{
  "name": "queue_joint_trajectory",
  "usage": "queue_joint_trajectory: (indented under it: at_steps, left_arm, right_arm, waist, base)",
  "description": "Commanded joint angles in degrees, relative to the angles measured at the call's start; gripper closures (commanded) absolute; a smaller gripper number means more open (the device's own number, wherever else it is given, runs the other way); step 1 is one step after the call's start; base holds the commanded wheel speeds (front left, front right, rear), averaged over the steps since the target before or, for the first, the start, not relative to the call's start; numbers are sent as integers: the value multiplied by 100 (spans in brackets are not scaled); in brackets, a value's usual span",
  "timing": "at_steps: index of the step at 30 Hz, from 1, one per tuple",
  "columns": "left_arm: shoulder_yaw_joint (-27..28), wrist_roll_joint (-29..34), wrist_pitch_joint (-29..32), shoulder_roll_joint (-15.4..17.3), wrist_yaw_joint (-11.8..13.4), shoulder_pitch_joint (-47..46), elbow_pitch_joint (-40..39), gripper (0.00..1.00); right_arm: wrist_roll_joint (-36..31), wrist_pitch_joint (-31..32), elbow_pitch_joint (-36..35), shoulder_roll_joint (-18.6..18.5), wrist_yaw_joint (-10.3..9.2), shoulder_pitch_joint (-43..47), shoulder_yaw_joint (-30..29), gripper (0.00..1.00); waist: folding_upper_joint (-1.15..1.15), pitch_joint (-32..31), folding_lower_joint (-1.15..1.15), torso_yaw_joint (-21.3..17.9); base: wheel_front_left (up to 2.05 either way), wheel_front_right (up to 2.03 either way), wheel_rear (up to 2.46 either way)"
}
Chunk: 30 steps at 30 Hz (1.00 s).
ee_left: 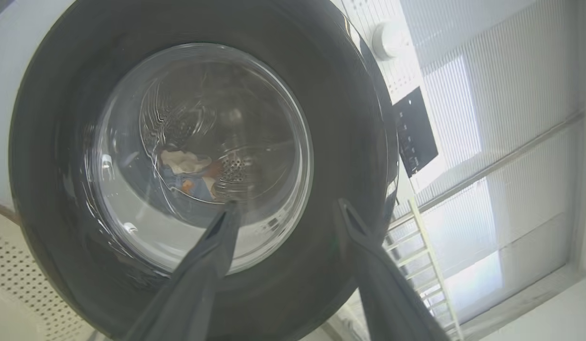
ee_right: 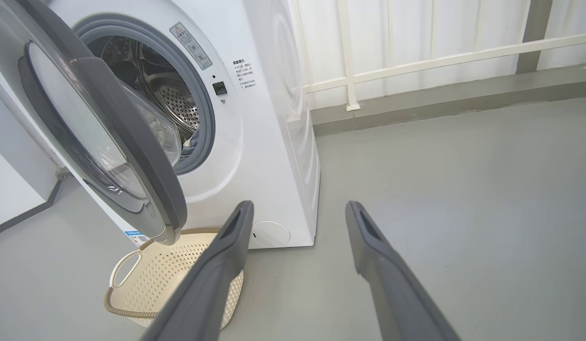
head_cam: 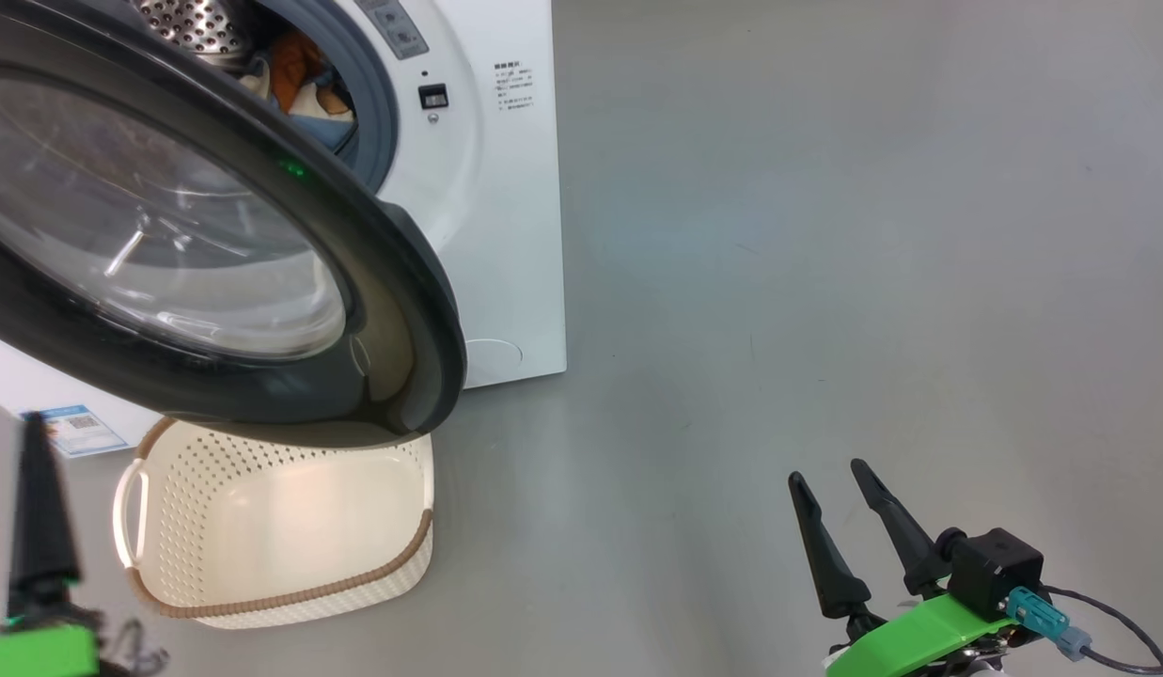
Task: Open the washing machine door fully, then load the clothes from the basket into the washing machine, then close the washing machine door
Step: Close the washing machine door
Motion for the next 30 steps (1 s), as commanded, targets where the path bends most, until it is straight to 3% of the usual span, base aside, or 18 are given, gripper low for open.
queue_joint_trajectory:
  at_steps: [1, 6, 12, 18, 30]
  left_arm:
    - [-36, 260, -261, 295, -41, 1, -127, 0]
    - [-597, 1170, -725, 706, -41, 170, 193, 0]
    - [-306, 2978, -734, 548, -41, 276, 390, 0]
    - [-214, 4351, -735, 346, -41, 492, 584, 0]
    - [52, 5522, -735, -154, -41, 1040, 980, 0]
  right_arm:
    - [-91, -27, -149, 6, 16, -35, 156, 0]
    - [-158, -27, -139, 6, 16, -17, 161, 0]
    - [-189, -27, -148, 6, 16, -12, 167, 0]
    - [-212, -27, -201, 6, 16, -22, 166, 0]
    - [-317, -27, -211, 6, 16, 81, 113, 0]
  waist:
    - [0, -5, 0, 0]
    - [0, -32, 0, 10]
    - [0, -37, 0, 4]
    - [0, -44, 0, -31]
    - [0, -332, 0, -105]
  base:
    - [0, 0, 0]
    - [0, 0, 0]
    - [0, 0, 0]
    - [0, 0, 0]
    - [0, 0, 0]
